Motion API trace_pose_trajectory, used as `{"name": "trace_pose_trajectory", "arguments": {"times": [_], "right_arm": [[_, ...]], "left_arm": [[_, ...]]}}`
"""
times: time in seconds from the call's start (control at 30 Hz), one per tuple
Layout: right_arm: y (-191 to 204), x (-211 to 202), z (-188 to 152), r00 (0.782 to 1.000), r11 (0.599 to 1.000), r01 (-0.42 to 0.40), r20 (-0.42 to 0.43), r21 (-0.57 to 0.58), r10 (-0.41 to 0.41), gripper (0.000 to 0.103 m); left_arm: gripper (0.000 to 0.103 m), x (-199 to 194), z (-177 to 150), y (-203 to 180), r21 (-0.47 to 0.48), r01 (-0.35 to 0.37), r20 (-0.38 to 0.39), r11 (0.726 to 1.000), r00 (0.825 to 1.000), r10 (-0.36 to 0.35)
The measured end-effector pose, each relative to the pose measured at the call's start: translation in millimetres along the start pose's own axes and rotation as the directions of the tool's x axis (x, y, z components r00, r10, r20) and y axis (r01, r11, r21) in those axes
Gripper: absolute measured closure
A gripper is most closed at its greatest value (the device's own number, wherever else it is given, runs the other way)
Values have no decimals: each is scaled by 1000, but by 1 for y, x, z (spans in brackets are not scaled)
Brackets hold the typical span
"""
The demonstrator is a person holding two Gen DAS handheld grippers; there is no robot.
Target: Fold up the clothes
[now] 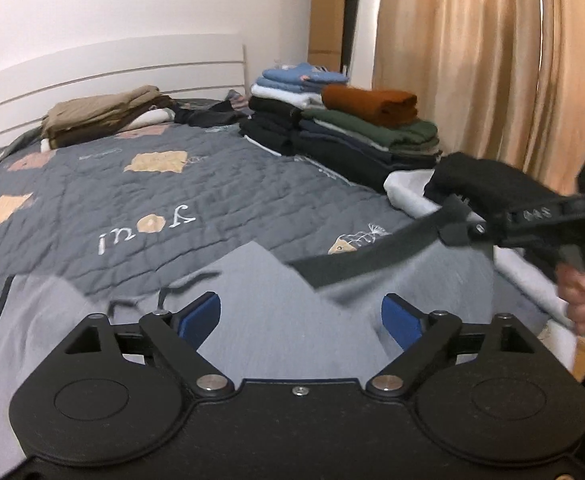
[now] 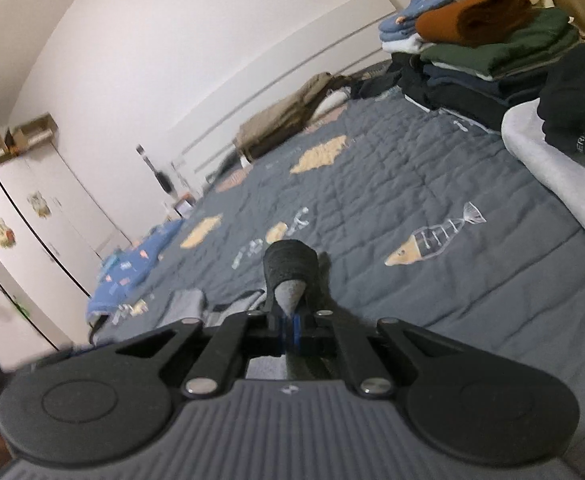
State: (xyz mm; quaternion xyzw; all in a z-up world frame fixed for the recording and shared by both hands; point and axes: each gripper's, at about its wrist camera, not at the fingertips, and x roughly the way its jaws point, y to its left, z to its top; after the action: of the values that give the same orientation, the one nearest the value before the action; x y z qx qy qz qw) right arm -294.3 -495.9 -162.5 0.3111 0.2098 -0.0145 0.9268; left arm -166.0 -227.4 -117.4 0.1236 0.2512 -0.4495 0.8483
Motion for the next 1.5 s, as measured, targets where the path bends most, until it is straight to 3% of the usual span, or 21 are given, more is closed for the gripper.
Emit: {"name": "trace_pose_trajectory", "arguments": {"times": [0.1, 0.3, 0.57, 0.67, 0.7, 0.73, 0.8, 1.03, 1.2, 1.37, 1.4, 1.5], "right_arm": [[0, 6, -4, 999, 1000, 13, -31, -18, -14, 100], [-5, 11, -5, 998, 1000, 22, -56, -11, -23, 100], [-10, 18, -9, 994, 999, 51, -92, -4, -52, 99], [-10, 21, -10, 993, 999, 51, -106, -5, -51, 99], [-10, 22, -10, 992, 999, 50, -111, -8, -51, 99], [-10, 23, -11, 992, 999, 52, -116, -11, -53, 99], [-10, 25, -12, 991, 998, 60, -120, -18, -62, 99], [-16, 23, -11, 990, 995, 97, -99, 4, -96, 99], [-17, 22, -11, 989, 994, 107, -100, 14, -105, 99], [-14, 21, -12, 988, 994, 108, -110, 6, -107, 99], [-14, 22, -13, 988, 994, 108, -113, 7, -106, 99], [-13, 23, -14, 986, 993, 117, -122, -5, -117, 99]], "left_arm": [[17, 38, 6, 2, -12, -24, -61, 1000, 998, 23], [18, 87, 7, 2, -30, -7, -149, 1000, 989, 3], [28, 126, -9, 4, -22, -82, -274, 996, 959, 73], [55, 133, -17, 3, -3, -110, -302, 994, 948, 104], [73, 134, -19, 3, -2, -119, -304, 993, 946, 113], [82, 132, -22, 6, -15, -132, -298, 991, 947, 121], [87, 125, -24, 12, -50, -146, -279, 988, 952, 126], [89, 69, -29, 36, -123, -237, -223, 964, 953, 206], [89, 22, -50, 55, -148, -306, -277, 941, 926, 257], [87, 1, -74, 58, -104, -323, -372, 941, 890, 264], [87, -2, -75, 57, -92, -315, -370, 945, 892, 262], [82, -16, -65, 54, -119, -270, -311, 955, 924, 223]]}}
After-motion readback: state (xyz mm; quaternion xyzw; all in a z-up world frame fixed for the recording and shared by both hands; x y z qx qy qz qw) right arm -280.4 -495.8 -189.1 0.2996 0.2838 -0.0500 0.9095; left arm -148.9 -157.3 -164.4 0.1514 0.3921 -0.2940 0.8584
